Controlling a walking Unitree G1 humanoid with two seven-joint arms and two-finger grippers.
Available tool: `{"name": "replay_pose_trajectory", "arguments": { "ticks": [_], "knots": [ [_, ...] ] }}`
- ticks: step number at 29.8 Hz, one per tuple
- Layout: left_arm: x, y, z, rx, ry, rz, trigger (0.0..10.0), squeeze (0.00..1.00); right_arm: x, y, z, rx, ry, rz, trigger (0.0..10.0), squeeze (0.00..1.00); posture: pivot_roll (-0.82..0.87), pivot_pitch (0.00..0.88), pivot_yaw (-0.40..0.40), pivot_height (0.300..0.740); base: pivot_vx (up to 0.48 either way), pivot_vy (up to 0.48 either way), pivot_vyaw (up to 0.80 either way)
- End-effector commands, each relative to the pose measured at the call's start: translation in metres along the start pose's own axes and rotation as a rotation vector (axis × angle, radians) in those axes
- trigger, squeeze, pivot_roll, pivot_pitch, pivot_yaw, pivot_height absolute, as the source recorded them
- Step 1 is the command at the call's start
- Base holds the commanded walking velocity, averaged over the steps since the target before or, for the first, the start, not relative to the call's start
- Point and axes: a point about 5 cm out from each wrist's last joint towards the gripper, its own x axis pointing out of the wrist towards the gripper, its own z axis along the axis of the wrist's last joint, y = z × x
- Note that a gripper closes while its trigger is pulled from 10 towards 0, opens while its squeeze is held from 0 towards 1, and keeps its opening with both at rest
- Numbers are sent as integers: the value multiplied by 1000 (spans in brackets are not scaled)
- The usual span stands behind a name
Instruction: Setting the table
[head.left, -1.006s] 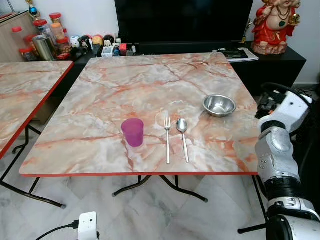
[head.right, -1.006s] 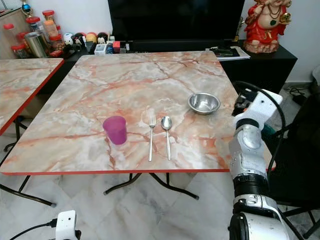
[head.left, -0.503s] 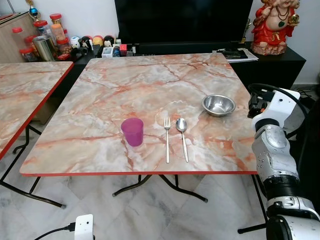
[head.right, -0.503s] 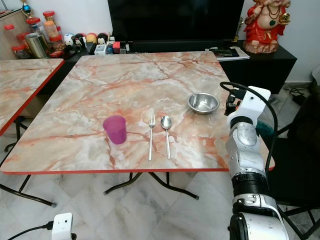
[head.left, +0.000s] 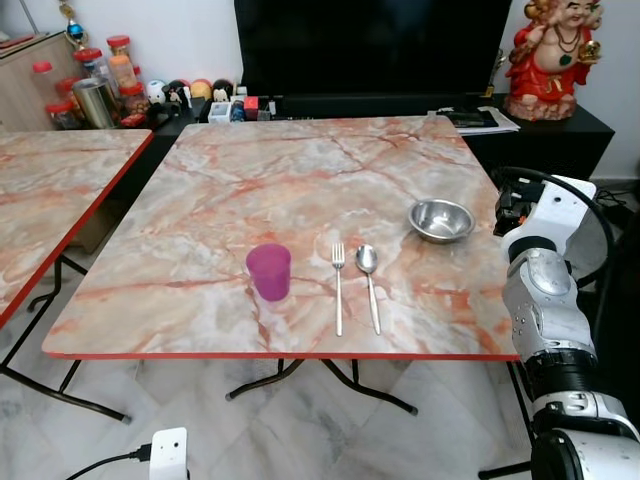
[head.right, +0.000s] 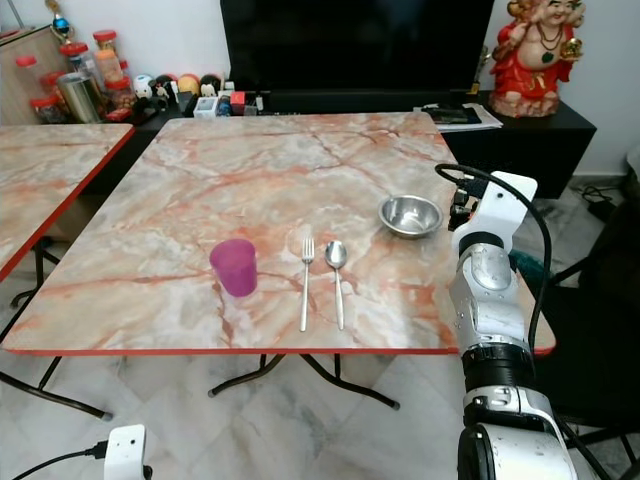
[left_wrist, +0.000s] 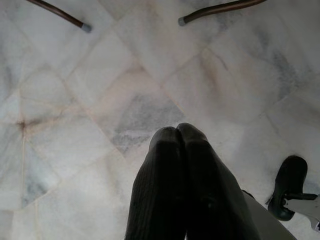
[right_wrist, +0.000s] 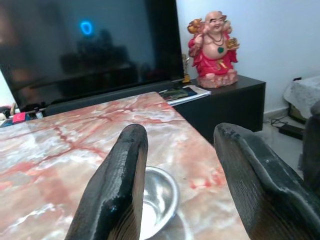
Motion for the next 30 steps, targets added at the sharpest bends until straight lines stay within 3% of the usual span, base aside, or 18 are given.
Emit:
{"name": "replay_pose_trajectory", "arguments": {
  "ticks": [1,15,19,30],
  "knots": [
    [-1,1,-3,15,8,6,10000,0,3,4,7,-1,-17,0,10000,0,-56,0,9,740,319,0,0],
    [0,-1,0,6,-3,1,10000,0,2,6,-3,18,33,-24,10000,0,-48,0,5,740,320,0,-57],
    [0,-1,-1,6,-1,1,10000,0,1,7,-1,30,15,-15,10000,0,-49,0,4,740,322,0,-800],
    [0,-1,-1,2,-4,-1,10000,0,1,9,1,32,-15,-25,10000,0,-44,0,2,740,322,0,0]
  ]
}}
